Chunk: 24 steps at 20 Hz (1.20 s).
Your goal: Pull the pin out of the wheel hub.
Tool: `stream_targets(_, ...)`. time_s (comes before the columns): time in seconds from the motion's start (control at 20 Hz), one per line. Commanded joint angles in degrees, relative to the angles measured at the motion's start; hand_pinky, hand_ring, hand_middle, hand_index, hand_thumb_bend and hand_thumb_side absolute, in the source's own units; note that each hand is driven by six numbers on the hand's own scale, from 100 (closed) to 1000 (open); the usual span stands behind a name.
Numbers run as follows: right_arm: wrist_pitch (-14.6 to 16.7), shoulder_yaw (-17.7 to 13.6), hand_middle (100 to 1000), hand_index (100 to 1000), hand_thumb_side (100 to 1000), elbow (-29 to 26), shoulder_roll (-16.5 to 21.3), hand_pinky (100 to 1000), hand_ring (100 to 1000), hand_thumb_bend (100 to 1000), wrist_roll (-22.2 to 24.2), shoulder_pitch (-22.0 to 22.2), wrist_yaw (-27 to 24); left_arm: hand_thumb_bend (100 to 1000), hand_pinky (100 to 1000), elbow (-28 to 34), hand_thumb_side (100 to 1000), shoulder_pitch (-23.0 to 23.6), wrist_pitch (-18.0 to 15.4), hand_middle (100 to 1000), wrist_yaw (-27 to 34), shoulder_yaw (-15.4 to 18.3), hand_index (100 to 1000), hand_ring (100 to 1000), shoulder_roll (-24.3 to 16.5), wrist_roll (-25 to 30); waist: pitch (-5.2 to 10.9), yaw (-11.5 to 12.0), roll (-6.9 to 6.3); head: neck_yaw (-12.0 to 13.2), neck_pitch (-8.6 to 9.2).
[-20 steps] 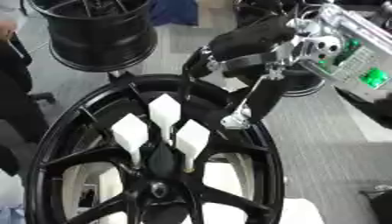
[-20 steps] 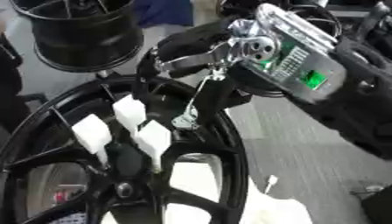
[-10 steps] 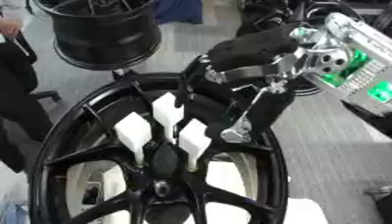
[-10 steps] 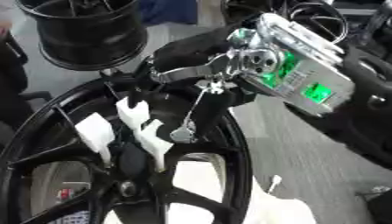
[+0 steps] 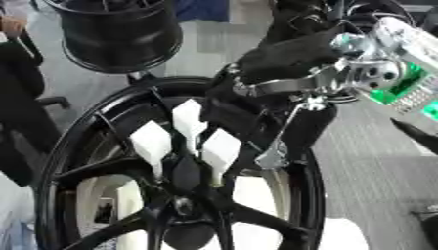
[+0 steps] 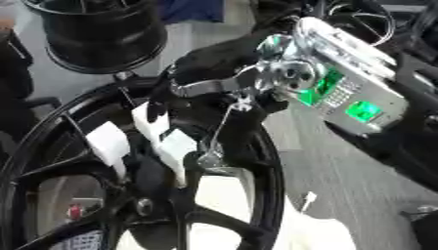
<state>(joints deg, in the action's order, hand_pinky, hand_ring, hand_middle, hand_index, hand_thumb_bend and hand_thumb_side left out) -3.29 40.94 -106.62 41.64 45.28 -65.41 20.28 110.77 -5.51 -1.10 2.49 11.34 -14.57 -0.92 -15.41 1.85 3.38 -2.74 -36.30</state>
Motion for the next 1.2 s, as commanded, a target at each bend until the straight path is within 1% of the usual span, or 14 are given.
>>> stream_targets(0.05, 0.2, -0.68, 791, 856, 332, -1.38, 0.86, 894, 889, 395, 1.72, -0.31, 1.71, 100, 809, 0.57, 658, -0.1, -0.02, 663, -0.1, 0.37, 810, 769, -0.81, 0.12, 0.65, -0.04, -0.18, 0.34, -0.5)
stream_targets(0.2, 0.09, -0.63, 771, 852, 337, -1.66, 0.61, 892, 884, 384, 2.75, 0.26, 1.99, 100, 809, 0.57, 660, -0.11, -0.02, 664, -0.07, 0.36, 810, 770, -0.74, 0.12, 0.31, -0.03, -0.16, 0.49, -0.61)
stream_targets(0.55, -0.57, -0.73, 780, 853, 319, -2.29, -0.03, 891, 884, 382, 2.99, 0.62, 2.19, 100, 809, 0.59, 663, -0.18, 0.0, 666, 0.0, 0.34, 810, 770, -0.68, 0.2, -0.3, -0.21, -0.01, 0.7, -0.79)
stream_targets(0.7, -0.8, -0.8, 789, 855, 310, -2.42, -0.1, 892, 887, 387, 2.43, 0.89, 2.89, 100, 810, 0.59, 666, -0.17, 0.01, 666, 0.03, 0.33, 810, 770, -0.6, 0.23, -0.53, -0.22, 0.09, 0.78, -0.69)
stream_targets(0.95, -0.46, -1.46, 796, 862, 253, -2.59, 0.08, 900, 893, 439, 0.45, 0.77, 4.7, 100, 810, 0.58, 668, -0.1, 0.04, 667, 0.07, 0.32, 810, 770, -0.54, 0.29, -0.66, -0.3, 0.16, 1.06, -0.49)
stream_targets(1.05, -0.34, -1.69, 800, 864, 240, -2.62, 0.12, 902, 896, 436, -0.54, 0.79, 5.77, 100, 810, 0.58, 668, -0.11, 0.04, 667, 0.09, 0.29, 810, 771, -0.5, 0.37, -0.75, -0.32, 0.14, 1.17, -0.31)
stream_targets(1.2, -0.13, -1.61, 811, 868, 245, -2.38, -0.04, 903, 900, 437, -1.41, 0.98, 7.03, 100, 810, 0.59, 669, -0.16, 0.03, 667, 0.12, 0.26, 810, 771, -0.44, 0.44, -0.96, -0.28, 0.1, 1.23, -0.03)
